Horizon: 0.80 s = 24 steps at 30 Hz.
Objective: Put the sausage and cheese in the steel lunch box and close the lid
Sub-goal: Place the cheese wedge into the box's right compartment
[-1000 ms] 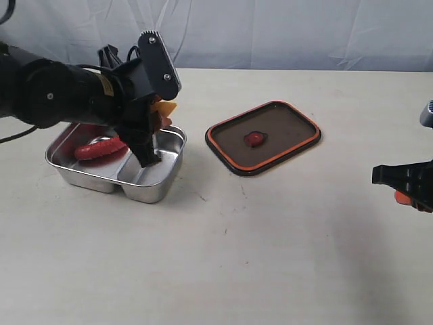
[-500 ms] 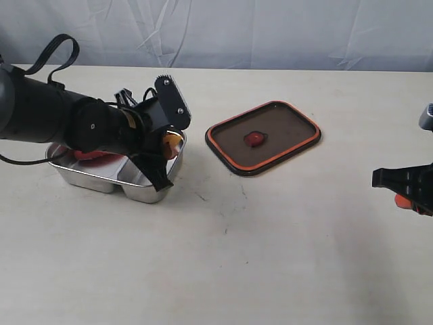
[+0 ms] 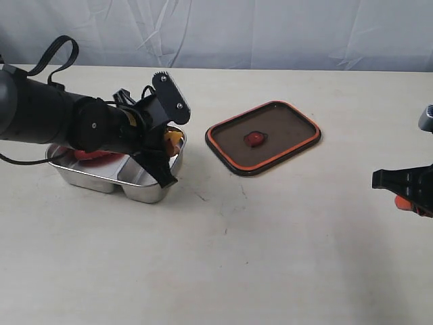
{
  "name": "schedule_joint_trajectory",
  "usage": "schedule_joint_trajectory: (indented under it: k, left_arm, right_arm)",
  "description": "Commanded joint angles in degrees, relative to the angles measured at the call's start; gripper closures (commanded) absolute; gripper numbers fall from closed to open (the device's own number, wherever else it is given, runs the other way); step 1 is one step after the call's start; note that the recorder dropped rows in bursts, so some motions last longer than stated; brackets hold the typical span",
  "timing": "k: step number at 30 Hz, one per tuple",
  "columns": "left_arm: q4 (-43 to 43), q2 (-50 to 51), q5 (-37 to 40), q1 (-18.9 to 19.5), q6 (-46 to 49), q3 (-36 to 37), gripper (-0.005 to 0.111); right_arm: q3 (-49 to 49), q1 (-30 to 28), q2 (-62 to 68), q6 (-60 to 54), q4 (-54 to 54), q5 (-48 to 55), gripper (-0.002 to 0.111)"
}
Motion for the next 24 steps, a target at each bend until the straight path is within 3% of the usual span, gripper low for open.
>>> schedule_joint_trajectory:
  k: [1,6,11,14,18,24]
  left_arm:
    - [-0.9,0.0,0.1,0.0,-0.3,-0.4,0.058]
    - [-2.0,0.0,0.1,0.0,-0.3,-0.4,0.044]
    - [-1.8,-1.9,1.5,0.0,-0.2,-0.4,0.045]
    - [-2.2,-5.0,3.0,0.0,-0.2,-0.4,0.065]
    - [-3.8,-10.4,6.5,0.0,-0.2,-0.4,0.107]
    - [-6.8,-17.6,12.8,0.0,-8.9,-0.4,0.107]
  right_arm:
    - [0.3,0.1,-0.4,-0.5,-0.2,0.2,0.109]
    - [0.3,0.1,-0.4,-0.6,-0.2,0.2,0.109]
    - [-1.3,0.1,-0.4,-1.2,-0.2,1.0,0.109]
    - [-5.1,0.1,-0.4,-2.2,-0.2,3.5,0.109]
    - [-14.0,-0.2,1.4,-2.3,-1.8,9.3,0.109]
    - [-32.6,-0.2,11.0,-2.4,-2.3,18.3,0.109]
